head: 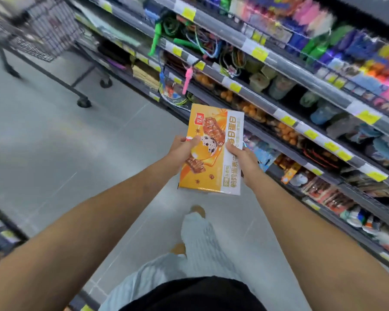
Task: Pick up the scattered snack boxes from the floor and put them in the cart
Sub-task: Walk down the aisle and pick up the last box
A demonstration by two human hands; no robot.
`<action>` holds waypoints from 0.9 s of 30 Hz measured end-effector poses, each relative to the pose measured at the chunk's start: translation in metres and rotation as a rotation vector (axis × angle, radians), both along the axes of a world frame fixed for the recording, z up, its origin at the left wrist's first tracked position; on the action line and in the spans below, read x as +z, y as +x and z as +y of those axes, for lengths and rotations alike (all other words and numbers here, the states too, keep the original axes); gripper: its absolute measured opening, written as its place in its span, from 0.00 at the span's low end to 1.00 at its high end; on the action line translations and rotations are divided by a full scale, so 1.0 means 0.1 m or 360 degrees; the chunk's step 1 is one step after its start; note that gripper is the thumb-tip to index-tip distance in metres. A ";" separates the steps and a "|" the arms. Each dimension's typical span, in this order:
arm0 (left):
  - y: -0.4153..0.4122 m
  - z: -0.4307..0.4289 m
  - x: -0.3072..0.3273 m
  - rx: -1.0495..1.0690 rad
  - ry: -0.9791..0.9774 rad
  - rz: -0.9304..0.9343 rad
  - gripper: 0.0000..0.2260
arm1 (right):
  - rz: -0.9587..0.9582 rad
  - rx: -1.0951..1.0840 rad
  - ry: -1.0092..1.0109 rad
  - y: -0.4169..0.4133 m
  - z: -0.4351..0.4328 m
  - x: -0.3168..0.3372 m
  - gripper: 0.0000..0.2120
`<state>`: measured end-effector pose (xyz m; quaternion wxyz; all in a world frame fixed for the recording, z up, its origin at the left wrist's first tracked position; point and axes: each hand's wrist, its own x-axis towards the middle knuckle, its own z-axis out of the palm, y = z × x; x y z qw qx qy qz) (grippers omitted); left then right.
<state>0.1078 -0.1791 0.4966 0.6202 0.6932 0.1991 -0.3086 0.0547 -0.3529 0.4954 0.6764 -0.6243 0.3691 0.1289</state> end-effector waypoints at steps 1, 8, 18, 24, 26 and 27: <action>0.12 0.12 -0.01 0.0069 -0.0011 0.0000 0.18 | 0.0011 0.0064 -0.0010 0.18 0.11 0.00 0.16; 1.05 0.85 -0.09 0.0399 -0.0072 0.0034 0.22 | 0.0033 0.0442 -0.0035 1.56 0.71 -0.10 0.18; 2.22 1.74 -0.02 0.0874 -0.0039 -0.0009 0.16 | -0.0021 0.0998 -0.0025 3.39 1.72 -0.07 0.17; 2.72 2.36 -0.02 0.1055 -0.0065 -0.0074 0.31 | -0.0056 0.1267 0.0017 4.13 2.38 -0.07 0.15; 2.93 2.57 -0.08 0.1094 -0.0060 -0.0086 0.31 | -0.0054 0.1325 0.0008 4.36 2.59 -0.10 0.19; 3.05 2.69 -0.08 0.1112 -0.0062 -0.0082 0.30 | -0.0053 0.1342 0.0002 4.50 2.71 -0.12 0.21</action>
